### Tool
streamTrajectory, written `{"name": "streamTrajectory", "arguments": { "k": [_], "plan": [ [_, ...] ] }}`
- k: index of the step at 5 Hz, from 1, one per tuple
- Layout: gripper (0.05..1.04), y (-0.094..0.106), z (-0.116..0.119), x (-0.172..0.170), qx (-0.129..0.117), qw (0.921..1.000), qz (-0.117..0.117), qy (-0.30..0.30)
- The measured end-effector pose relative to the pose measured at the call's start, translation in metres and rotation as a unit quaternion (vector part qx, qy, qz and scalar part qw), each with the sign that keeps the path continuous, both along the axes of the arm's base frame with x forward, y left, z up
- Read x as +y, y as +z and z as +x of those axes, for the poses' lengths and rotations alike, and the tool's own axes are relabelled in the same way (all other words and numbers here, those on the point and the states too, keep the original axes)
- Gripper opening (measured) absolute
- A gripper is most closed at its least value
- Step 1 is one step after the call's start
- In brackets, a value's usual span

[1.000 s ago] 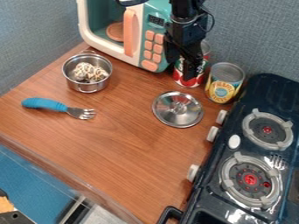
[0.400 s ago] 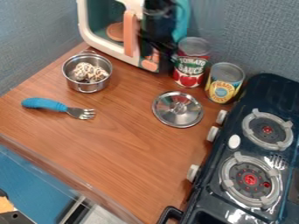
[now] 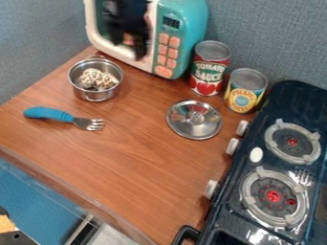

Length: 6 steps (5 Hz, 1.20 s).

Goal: Take the toy from the silver pot and put it on top of the silver lid

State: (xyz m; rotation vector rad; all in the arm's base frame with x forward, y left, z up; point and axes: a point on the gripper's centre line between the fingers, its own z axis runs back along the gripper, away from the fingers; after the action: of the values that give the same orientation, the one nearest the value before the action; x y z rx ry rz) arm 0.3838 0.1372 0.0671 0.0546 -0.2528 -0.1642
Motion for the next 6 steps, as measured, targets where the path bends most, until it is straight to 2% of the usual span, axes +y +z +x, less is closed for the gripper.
{"name": "streamTrajectory", "arguments": {
  "k": [1, 2, 3, 4, 6],
  "plan": [
    [0.999, 0.004, -0.011, 0.009, 0.016, 0.9998, -0.001, -0.014],
    [0.999, 0.007, -0.025, 0.030, 0.045, 0.9968, 0.043, -0.049],
    [0.999, 0.000, -0.026, 0.048, 0.056, 0.9957, 0.046, -0.057],
    [0.999, -0.034, -0.026, 0.055, 0.103, 0.9919, 0.038, -0.063],
    [0.999, -0.073, -0.020, 0.054, 0.128, 0.9893, 0.029, -0.063]
  ]
}}
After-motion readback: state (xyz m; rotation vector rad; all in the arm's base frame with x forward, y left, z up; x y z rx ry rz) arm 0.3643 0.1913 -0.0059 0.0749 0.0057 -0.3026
